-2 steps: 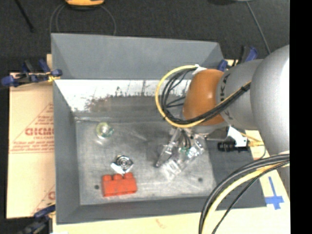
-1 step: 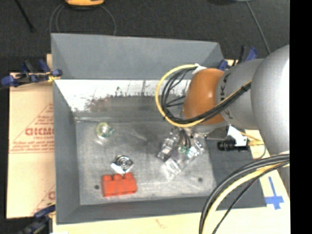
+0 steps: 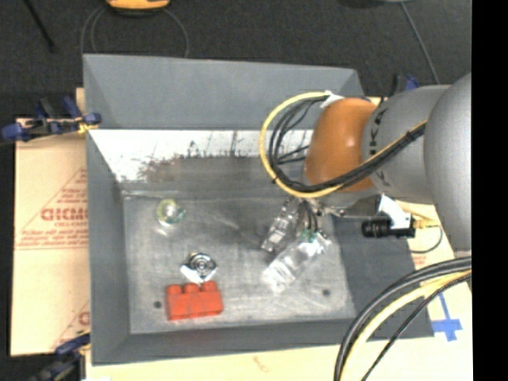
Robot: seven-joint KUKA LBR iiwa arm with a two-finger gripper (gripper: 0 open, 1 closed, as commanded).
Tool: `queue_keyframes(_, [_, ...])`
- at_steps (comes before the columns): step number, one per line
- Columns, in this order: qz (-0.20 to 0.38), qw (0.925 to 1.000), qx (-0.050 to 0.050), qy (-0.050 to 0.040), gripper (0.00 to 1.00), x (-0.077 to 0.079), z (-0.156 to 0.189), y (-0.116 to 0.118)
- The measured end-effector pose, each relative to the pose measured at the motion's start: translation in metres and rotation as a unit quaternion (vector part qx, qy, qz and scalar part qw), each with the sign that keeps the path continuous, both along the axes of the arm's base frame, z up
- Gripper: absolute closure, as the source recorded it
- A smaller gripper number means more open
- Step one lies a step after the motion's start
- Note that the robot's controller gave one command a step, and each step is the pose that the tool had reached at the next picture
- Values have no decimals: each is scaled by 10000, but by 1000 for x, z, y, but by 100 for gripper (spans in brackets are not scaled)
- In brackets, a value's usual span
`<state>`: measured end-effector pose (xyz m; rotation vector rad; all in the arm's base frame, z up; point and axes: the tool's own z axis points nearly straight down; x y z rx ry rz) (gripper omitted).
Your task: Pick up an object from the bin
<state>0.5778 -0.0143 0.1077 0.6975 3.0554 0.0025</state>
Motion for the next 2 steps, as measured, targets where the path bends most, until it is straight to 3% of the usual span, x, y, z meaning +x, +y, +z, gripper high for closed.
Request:
queue_keyframes(1, [17,10000,0,-5,100,2,20,-1])
queue_keyframes(2, [47,10000,-3,-20,100,4,89,-2])
